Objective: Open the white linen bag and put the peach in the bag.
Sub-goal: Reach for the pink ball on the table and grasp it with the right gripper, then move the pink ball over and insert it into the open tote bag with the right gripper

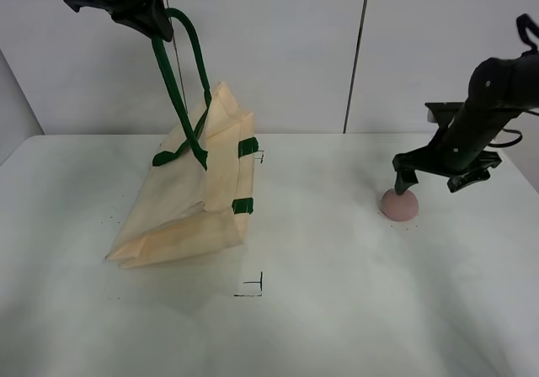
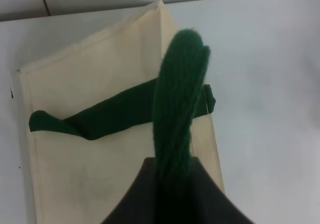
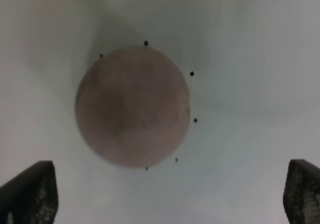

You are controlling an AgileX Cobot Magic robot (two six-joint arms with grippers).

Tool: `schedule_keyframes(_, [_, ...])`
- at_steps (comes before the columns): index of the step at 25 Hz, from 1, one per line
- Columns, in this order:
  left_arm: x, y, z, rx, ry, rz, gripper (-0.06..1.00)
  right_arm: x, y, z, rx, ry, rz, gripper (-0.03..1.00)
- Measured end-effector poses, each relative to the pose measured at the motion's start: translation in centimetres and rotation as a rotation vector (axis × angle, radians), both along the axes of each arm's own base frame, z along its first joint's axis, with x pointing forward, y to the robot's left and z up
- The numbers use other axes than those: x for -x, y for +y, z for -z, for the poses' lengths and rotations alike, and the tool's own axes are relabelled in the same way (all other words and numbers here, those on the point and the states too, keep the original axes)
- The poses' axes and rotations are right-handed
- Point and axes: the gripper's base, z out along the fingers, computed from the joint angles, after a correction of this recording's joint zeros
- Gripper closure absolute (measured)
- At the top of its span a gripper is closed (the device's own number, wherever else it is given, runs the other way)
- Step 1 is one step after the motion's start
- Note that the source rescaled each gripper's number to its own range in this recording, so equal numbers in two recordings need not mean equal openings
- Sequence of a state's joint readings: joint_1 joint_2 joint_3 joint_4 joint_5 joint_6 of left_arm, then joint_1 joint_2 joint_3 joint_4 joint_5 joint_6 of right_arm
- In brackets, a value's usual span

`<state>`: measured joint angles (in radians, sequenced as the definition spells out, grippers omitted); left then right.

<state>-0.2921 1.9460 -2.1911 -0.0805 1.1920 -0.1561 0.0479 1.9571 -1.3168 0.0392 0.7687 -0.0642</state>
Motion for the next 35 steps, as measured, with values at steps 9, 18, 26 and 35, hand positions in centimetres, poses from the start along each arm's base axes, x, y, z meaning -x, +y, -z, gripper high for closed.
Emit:
schedule_keyframes(9, [0.0, 0.0, 0.0, 0.0, 0.0, 0.0, 0.94, -1.1, 2.5, 3.2, 0.003, -0.032, -0.091, -0.03])
schedule_keyframes(18, [0.0, 0.0, 0.0, 0.0, 0.0, 0.0, 0.94, -1.8, 2.7, 5.7, -0.002, -0.037, -0.064, -0.01])
schedule_keyframes(26, [0.0, 0.0, 0.0, 0.0, 0.0, 0.0, 0.94, -2.1, 2.7, 5.4, -0.007, -0.052, -0.04, 0.89])
schedule_keyframes(35, [0.0, 0.0, -0.1, 0.001, -0.001, 0.002, 0.94, -3.8, 4.7, -1.7, -0.102, -0.093, -0.13, 0.97])
